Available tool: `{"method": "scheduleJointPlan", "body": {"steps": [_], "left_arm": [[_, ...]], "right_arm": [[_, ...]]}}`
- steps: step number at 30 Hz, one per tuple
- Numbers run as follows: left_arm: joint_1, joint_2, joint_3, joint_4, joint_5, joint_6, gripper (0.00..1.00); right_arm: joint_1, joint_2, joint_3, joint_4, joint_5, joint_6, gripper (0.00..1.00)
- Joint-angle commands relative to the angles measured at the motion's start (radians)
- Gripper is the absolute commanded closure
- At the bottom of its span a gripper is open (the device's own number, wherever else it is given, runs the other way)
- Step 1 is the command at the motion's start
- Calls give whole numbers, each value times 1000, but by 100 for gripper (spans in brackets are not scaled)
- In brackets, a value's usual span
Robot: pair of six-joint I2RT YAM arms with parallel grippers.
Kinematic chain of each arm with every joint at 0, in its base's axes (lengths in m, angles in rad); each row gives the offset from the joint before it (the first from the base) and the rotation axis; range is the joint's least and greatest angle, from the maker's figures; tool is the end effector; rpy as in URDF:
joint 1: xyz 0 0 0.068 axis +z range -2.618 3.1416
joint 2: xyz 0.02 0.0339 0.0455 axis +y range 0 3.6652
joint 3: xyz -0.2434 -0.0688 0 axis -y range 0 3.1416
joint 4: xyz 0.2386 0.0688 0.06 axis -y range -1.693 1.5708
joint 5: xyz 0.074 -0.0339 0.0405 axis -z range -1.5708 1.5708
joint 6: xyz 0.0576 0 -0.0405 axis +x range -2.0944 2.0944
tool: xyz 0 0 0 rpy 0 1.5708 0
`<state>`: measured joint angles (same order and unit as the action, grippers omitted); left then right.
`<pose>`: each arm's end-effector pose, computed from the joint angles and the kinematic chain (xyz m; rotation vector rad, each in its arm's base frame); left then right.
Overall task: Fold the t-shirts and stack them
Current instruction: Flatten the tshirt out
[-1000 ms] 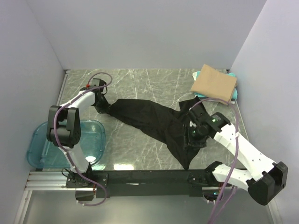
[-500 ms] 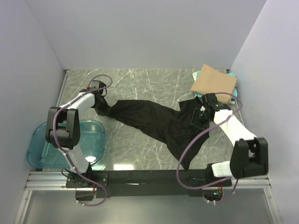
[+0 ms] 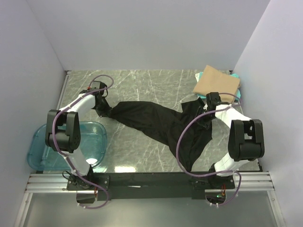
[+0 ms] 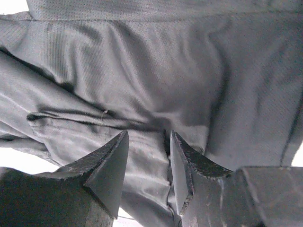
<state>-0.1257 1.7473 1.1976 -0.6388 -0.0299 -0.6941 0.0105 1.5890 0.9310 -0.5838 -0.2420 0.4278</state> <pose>0.3441 -0.0417 0.1576 -0.7855 2.6604 -0.1759 0.2917 0.0169 0.1355 0.5324 2.7911 0.4397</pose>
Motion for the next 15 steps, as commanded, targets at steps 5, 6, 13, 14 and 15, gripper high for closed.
{"method": "scheduleJointPlan", "body": {"steps": [5,6,13,14,15], "left_arm": [[3,-17,39,-16,15,21,99],[3,-17,39,-18,12,22,99],[4,-14,27,-12,10,25,99],[5,-15,26,-9,13,24,99],[5,-14,23,-7,16,22,99]], "right_arm": [[-1,66,29,55,-17,-14,54],[-1,68,31,52,-16,-14,55],[-1,62,8,42,-22,-14,58],[-1,55,5,36,-20,-15,59],[0,51,0,35,-19,-14,59]]}}
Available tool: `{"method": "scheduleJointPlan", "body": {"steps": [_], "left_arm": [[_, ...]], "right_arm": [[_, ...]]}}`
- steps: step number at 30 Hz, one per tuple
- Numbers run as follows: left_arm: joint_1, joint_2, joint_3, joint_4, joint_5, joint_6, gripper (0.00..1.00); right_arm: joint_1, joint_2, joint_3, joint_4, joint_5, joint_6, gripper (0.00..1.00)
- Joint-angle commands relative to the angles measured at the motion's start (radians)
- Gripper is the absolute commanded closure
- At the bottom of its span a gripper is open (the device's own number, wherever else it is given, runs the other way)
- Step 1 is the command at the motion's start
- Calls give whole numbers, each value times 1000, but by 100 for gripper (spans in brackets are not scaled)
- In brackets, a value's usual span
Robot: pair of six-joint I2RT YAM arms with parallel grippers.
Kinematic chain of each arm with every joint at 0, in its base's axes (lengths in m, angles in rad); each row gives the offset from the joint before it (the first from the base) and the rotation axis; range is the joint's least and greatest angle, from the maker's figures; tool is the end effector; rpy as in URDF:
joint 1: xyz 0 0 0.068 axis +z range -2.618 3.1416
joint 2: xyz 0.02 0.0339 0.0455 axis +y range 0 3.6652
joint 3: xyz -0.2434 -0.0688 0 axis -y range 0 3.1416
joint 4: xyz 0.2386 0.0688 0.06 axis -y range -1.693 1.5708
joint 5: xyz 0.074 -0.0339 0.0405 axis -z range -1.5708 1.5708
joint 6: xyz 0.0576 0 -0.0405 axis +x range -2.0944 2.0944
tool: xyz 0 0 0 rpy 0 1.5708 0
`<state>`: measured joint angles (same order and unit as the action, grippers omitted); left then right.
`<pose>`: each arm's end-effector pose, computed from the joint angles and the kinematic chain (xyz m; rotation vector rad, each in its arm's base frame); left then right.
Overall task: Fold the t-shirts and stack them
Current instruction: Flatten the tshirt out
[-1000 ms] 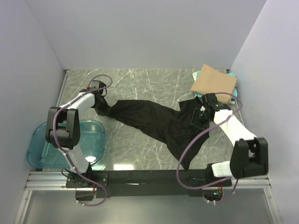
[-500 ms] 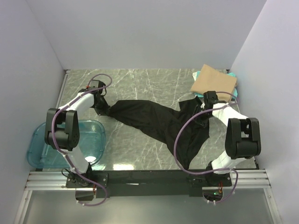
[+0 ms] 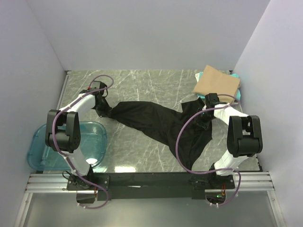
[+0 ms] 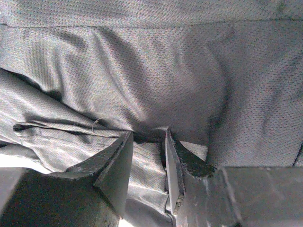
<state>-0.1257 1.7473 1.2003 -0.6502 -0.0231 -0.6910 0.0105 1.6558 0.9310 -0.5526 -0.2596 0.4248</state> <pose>0.3432 -0.0420 0.1578 -0.7823 2.6720 -0.1794 0.2964 0.0179 0.1186 0.5373 2.8264 0.4584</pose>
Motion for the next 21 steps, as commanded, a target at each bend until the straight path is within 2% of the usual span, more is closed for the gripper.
{"method": "scheduleJointPlan", "body": {"steps": [1,12,21], "left_arm": [[3,-15,19,6,9,18,99],[5,-8,22,7,15,19,99],[6,-11,30,-3,9,24,99]], "right_arm": [[-1,-31,-7,-1,3,-12,59],[-1,-88,-29,-23,-18,-14,59],[0,-14,-35,-13,-32,-23,59]]}}
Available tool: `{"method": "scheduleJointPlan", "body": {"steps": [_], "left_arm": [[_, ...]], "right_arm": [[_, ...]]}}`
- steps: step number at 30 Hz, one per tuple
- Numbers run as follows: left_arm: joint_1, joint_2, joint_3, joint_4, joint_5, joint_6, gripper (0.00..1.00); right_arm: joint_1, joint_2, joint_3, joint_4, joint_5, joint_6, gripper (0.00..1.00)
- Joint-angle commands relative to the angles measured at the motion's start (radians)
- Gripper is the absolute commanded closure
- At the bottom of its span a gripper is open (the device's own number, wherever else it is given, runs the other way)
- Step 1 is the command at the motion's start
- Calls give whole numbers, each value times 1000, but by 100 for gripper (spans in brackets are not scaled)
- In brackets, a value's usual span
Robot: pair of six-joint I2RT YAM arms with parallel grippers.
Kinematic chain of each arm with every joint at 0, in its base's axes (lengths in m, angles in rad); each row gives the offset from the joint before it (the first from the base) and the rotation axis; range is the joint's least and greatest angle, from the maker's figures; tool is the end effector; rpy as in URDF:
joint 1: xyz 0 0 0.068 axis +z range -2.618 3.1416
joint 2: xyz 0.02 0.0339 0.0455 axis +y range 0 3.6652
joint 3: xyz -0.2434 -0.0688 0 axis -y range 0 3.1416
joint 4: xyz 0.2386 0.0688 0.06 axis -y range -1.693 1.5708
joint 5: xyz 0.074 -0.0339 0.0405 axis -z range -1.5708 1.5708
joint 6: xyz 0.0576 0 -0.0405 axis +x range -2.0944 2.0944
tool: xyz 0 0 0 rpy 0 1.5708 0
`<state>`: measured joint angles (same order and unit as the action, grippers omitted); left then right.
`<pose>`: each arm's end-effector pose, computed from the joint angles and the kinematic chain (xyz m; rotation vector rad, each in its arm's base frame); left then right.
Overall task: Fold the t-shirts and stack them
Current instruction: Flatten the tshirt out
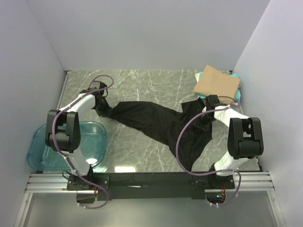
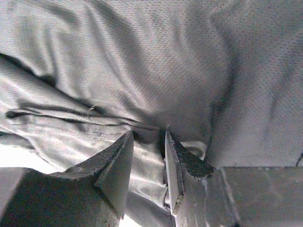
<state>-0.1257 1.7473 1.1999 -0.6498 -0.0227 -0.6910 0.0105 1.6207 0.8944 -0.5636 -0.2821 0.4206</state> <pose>0.3432 -0.0420 0.1577 -0.7823 2.6721 -0.1800 0.2860 0.0190 0.1187 0.5314 2.8398 0.4880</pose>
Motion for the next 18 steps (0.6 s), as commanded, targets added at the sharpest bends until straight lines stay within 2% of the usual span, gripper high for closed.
{"method": "scheduleJointPlan", "body": {"steps": [1,4,7,8,11,18], "left_arm": [[6,-12,36,-5,9,24,99],[6,-15,47,-11,9,25,99],[6,-17,56,-16,15,21,99],[6,-19,59,-16,15,21,99],[6,-17,73,-19,15,15,99],[6,-12,154,-39,52,2,99]], "right_arm": [[0,25,8,-4,-11,-20,59],[0,12,11,2,-19,-22,65],[0,-10,15,4,-23,-17,80],[0,-16,20,2,-22,-17,89],[0,-25,54,-31,-9,-17,98],[0,-94,226,-127,-2,-11,100]]}}
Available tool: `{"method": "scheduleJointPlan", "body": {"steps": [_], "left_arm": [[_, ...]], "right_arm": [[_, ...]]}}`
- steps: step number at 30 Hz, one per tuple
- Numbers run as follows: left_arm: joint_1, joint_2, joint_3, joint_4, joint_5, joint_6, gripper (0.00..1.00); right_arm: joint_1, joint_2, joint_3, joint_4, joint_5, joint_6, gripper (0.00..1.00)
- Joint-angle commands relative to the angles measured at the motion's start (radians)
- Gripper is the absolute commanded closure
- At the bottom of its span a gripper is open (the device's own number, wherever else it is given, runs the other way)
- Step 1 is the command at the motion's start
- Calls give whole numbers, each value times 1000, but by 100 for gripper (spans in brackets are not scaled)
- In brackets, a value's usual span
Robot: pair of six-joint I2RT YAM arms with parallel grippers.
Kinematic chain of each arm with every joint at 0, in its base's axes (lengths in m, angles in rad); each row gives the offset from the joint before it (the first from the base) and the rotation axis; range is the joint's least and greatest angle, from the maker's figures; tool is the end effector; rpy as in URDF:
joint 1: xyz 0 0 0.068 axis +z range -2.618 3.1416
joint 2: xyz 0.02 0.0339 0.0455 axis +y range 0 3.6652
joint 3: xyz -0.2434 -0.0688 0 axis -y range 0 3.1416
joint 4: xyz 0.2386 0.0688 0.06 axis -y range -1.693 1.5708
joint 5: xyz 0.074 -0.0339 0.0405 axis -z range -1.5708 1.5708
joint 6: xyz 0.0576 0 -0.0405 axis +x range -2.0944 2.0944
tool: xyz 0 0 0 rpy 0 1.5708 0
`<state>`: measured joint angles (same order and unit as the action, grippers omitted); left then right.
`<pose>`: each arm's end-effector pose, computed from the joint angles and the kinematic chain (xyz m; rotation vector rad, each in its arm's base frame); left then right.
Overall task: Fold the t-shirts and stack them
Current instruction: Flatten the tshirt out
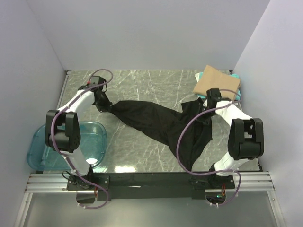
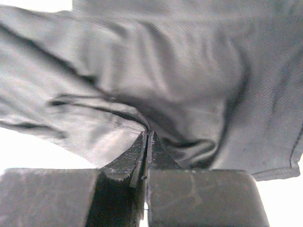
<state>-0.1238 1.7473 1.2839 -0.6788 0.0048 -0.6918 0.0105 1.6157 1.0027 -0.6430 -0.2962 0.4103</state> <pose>0.3549 -0.0444 0.1804 -0.7663 2.6305 -0.2425 0.3004 0.0200 0.1457 0.5002 2.8091 0.5107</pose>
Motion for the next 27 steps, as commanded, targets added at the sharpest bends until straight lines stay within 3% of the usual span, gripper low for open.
{"method": "scheduleJointPlan", "body": {"steps": [1,10,14,18,19,22,25,27], "left_arm": [[4,-15,81,-11,26,2,99],[4,-28,320,-7,24,-51,99],[4,-12,513,2,-2,-81,99],[4,3,692,-1,-2,-104,100],[4,-3,713,11,-2,-107,100],[3,-60,753,77,-2,-110,100],[4,-161,695,166,0,-86,99],[4,-257,648,203,-2,-74,100]], "right_arm": [[0,-96,147,-78,15,-2,100],[-3,-34,655,-262,57,-4,100],[-6,76,988,-360,37,-2,100],[-4,228,1492,-484,25,15,100],[-6,234,1542,-477,16,24,100],[-44,129,1477,-317,-27,62,100],[-46,-99,1233,-97,-24,59,100],[-46,-165,1197,-6,-6,44,100]]}}
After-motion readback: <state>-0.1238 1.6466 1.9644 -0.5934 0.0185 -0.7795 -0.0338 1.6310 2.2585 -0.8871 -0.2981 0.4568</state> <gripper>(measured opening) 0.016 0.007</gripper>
